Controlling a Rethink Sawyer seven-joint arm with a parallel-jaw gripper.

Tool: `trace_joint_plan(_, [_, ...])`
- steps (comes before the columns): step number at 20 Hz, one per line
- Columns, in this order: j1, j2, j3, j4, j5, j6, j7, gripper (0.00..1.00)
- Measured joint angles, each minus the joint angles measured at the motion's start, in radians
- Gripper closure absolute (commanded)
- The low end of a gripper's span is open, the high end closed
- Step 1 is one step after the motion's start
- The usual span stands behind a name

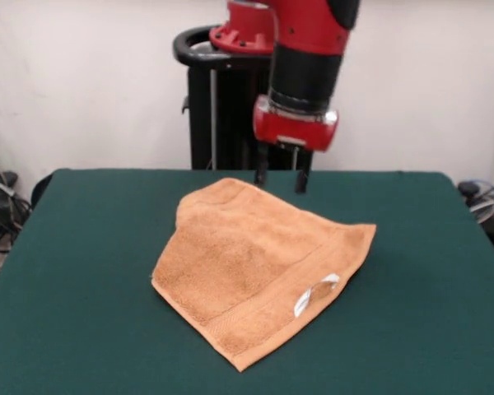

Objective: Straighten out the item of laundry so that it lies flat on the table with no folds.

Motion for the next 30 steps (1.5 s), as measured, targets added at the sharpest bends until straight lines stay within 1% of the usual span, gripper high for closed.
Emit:
trace_joint_plan(2, [0.023,0.044,0.0,0.003,0.008,-0.115,0.0,0.0])
trace_joint_plan(3, [0.032,0.057,0.0,0.003,0.01,-0.148,0.0,0.0])
trace_joint_plan(4, [0.053,0.088,0.0,0.003,0.019,-0.218,0.0,0.0])
trace_joint_plan(7, [0.092,0.145,0.0,0.003,0.048,-0.321,0.0,0.0])
trace_joint_plan(10, [0.132,0.208,0.001,0.003,0.095,-0.378,0.0,0.0])
trace_joint_plan(13, [0.155,0.238,0.0,0.002,0.135,-0.373,0.0,0.0])
trace_joint_plan(14, [0.176,0.251,-0.005,0.002,0.165,-0.359,0.0,0.0])
trace_joint_plan(17, [0.219,0.268,-0.032,0.0,0.205,-0.321,0.0,0.0])
trace_joint_plan(18, [0.252,0.285,-0.057,-0.006,0.226,-0.287,0.0,0.0])
trace_joint_plan(21, [0.278,0.307,-0.08,-0.016,0.242,-0.259,0.0,0.0])
trace_joint_plan(22, [0.294,0.332,-0.096,-0.029,0.253,-0.238,0.0,0.0])
trace_joint_plan(24, [0.296,0.348,-0.099,-0.043,0.259,-0.231,0.0,0.0])
trace_joint_plan(25, [0.297,0.351,-0.099,-0.05,0.261,-0.228,0.0,1.0])
trace_joint_plan(30, [0.298,0.359,-0.1,-0.062,0.261,-0.227,0.0,1.0])
